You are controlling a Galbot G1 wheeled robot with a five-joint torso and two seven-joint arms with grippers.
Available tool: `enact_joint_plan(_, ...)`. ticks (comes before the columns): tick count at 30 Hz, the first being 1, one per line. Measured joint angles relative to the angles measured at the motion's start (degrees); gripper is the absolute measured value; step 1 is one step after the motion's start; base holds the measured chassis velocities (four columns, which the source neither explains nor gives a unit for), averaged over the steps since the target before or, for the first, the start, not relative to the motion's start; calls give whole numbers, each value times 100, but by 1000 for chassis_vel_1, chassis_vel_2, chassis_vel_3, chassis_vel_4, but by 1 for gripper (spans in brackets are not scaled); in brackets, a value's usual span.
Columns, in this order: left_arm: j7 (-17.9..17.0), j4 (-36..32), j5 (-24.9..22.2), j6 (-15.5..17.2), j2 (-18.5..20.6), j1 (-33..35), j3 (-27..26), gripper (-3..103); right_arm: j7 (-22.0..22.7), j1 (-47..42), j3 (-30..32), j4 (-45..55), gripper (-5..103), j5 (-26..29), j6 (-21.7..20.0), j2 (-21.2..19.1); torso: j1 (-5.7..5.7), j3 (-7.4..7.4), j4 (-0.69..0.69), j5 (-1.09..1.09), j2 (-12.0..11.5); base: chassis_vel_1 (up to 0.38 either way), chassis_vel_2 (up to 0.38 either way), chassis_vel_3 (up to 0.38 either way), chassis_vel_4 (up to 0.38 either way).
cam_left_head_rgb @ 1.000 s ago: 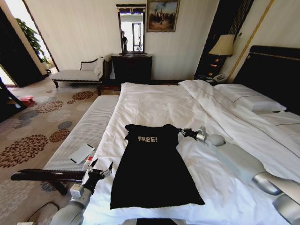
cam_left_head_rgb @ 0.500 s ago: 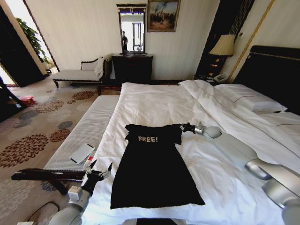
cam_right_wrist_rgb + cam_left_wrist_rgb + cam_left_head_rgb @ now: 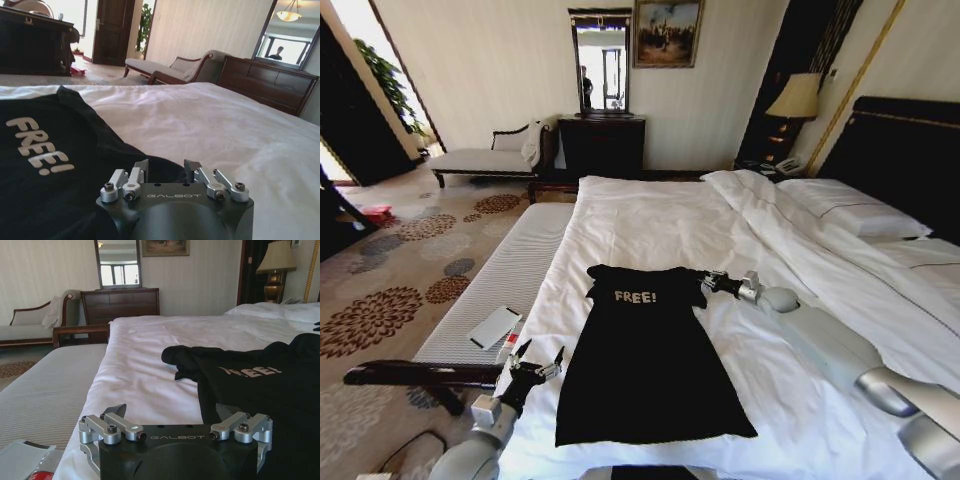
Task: Fold the clothes on the bed.
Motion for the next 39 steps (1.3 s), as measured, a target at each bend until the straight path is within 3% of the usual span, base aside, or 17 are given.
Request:
enact_joint_plan(2,-5,-15,2,12,10,-2,7,100,0,-113,170,148,46,74,12,-41,0,0,2,-1,0,0,0,0,0)
enact_joint_plan(6,-18,-54,2,34,25,-1,8,100,180,-395,601,229,68,468,-189,-135,0,0,4,-1,0,0,0,0,0)
enact_joint_plan(8,-18,-55,2,35,26,6,5,100,202,-467,669,239,68,615,-293,-184,0,0,3,-1,0,0,0,0,0)
enact_joint_plan(9,-19,-57,2,35,27,12,2,100,216,-520,710,252,74,708,-363,-218,0,0,2,0,0,0,0,0,0)
enact_joint_plan(11,-19,-59,9,35,25,31,-1,100,256,-901,918,374,85,1300,-729,-399,0,0,-2,0,0,0,0,0,0)
enact_joint_plan(12,-19,-59,14,35,21,38,0,100,262,-1038,993,411,85,1468,-838,-425,0,-1,-3,0,0,0,0,0,0)
enact_joint_plan(13,-19,-59,14,35,21,38,0,100,262,-1038,993,411,85,1468,-838,-425,0,-1,-3,0,0,0,0,0,0)
enact_joint_plan(16,-20,-67,32,36,20,62,13,100,341,-1209,1113,247,99,1535,-920,-328,-1,-1,1,1,0,0,0,0,0)
enact_joint_plan(27,-34,-143,47,62,41,134,9,100,1018,-427,407,-926,100,579,-703,234,0,0,2,0,0,0,0,0,0)
enact_joint_plan(39,-18,-115,7,51,52,148,-55,100,1314,228,-135,-1287,100,592,-741,644,0,0,2,-1,0,0,0,0,0)
